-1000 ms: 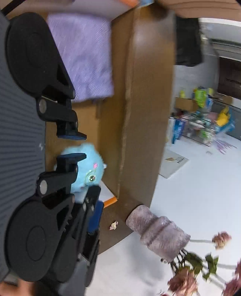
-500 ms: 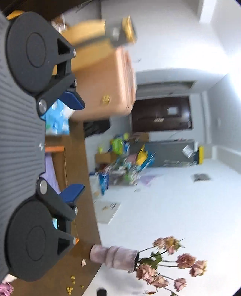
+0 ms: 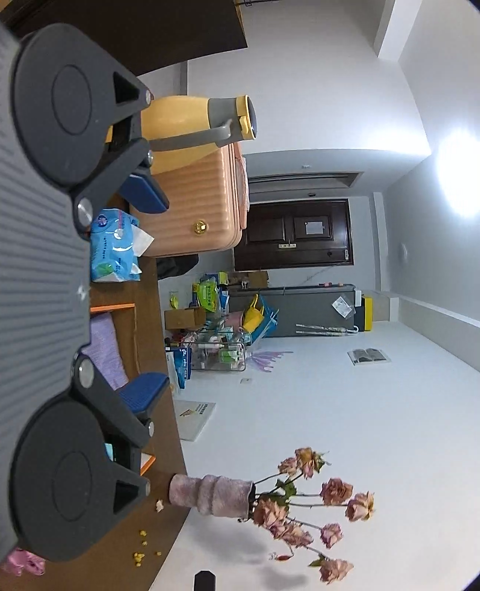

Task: Organize soft objects
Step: 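Release the blue plush in the box and withdraw the left tool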

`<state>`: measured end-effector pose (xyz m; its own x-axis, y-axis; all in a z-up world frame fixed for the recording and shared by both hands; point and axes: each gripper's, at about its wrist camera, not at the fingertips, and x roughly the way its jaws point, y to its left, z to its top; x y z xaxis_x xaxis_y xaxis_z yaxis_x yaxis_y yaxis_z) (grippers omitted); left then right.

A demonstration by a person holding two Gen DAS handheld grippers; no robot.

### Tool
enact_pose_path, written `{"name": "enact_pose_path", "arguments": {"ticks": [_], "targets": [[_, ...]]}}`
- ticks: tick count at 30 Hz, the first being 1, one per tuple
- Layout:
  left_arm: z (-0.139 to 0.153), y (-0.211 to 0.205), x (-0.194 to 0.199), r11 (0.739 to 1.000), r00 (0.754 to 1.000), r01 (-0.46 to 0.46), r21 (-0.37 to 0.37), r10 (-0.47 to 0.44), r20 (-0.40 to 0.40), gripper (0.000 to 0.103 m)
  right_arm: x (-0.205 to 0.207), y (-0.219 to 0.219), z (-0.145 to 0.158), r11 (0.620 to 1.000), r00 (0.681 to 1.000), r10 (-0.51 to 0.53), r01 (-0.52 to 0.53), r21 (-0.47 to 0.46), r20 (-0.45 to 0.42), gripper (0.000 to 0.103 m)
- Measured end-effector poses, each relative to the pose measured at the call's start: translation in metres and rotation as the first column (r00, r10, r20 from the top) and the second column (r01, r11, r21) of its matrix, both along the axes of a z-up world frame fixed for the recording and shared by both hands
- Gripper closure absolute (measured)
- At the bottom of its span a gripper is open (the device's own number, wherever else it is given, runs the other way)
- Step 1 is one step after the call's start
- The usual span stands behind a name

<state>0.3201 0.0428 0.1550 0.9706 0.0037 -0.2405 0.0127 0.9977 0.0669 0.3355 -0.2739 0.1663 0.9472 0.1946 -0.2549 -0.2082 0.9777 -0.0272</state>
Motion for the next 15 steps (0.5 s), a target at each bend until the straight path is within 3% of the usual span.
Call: {"name": "enact_pose_path", "arguments": {"ticks": [8, 15], "targets": [[-0.036, -0.001, -0.07, 0.998, 0.998, -0.056, -0.013, 0.057, 0.029, 0.004, -0.08, -0.006, -0.041, 0.999, 0.999, 0.002, -0.004, 0.045, 0.043, 0.013], [-0.101, 0.0, -0.158, 0.997, 0.999, 0.017, -0.07, -0.014, 0.049, 0.0, -0.185, 0.003, -0.103, 0.993, 0.996, 0.014, -0.024, 0.113, 0.087, 0.012]]}}
